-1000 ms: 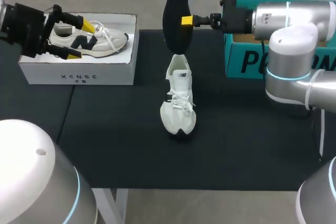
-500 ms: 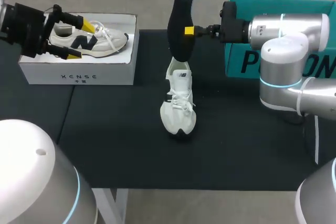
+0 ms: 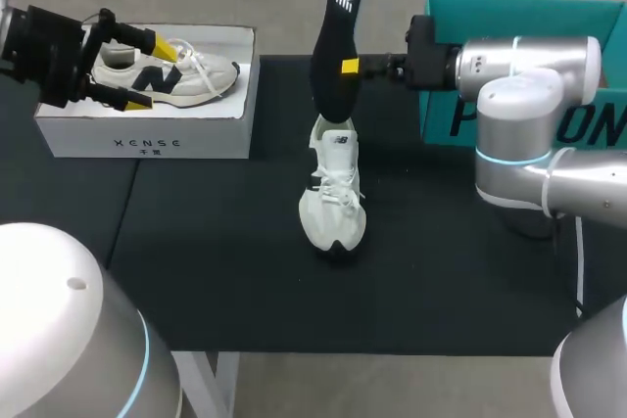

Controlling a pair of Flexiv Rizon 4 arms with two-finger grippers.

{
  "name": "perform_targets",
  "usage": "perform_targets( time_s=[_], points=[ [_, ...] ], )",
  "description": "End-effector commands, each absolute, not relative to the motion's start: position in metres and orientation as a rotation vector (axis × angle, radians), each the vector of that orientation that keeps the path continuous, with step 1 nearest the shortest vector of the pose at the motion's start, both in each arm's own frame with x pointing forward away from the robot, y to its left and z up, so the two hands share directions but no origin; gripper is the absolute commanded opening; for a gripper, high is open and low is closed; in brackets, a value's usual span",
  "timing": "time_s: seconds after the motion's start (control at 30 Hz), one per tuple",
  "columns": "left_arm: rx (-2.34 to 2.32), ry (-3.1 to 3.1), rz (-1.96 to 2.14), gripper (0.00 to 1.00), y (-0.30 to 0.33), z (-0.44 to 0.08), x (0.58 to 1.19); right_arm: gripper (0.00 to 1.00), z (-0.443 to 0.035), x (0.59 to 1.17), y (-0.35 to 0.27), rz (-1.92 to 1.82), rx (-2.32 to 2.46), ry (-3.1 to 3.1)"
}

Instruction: Take the shoe out of the shoebox, open the shoe tongue, remove and reinsert the insole, then place the shoe into the shoebox

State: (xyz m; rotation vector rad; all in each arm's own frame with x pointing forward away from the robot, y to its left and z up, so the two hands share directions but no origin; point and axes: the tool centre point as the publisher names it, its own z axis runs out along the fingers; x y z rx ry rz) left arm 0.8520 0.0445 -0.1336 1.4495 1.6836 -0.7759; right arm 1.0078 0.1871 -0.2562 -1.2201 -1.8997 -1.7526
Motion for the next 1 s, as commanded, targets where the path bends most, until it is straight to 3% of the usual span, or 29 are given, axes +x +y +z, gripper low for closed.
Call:
perform_targets(
  time_s=[0.03,0.67,1.0],
  points=[
    [1.452,1.685,-0.773,1.00,0.044,-0.134,0.852,0.00,-0.266,1.015,0.196,-1.761,-1.183,-1.915],
    [1.452,1.685,-0.773,1.00,0.044,-0.134,0.852,0.00,-0.295,1.012,0.188,-1.721,-1.082,-1.956],
    [1.452,1.685,-0.773,1.00,0.044,-0.134,0.852,0.00,-0.283,0.996,0.184,-1.707,-1.136,-1.988]
  ],
)
